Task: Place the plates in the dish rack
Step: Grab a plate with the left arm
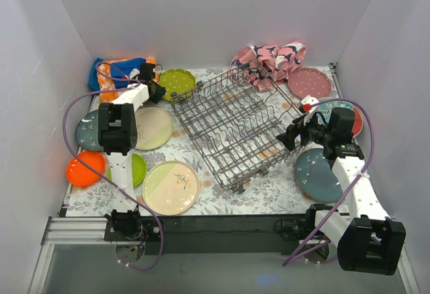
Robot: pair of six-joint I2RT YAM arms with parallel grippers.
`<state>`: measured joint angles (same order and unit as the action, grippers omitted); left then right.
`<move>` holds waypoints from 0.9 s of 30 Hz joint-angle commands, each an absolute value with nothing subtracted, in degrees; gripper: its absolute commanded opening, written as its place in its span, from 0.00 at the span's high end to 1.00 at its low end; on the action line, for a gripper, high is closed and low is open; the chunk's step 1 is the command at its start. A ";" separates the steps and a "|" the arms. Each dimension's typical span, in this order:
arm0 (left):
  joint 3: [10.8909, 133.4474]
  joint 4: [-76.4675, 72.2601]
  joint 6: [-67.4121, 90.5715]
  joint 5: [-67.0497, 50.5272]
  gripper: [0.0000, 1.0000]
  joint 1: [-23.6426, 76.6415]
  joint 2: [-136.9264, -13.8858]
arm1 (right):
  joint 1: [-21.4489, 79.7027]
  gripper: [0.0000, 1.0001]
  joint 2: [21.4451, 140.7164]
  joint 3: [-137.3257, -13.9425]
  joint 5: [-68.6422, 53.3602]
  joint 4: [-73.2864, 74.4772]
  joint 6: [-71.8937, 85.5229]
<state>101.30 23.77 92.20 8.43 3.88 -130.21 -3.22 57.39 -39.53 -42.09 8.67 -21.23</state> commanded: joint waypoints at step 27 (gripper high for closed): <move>119.97 23.73 91.93 0.88 1.00 3.17 -134.30 | -4.39 0.02 56.78 -39.64 -43.42 6.33 -20.83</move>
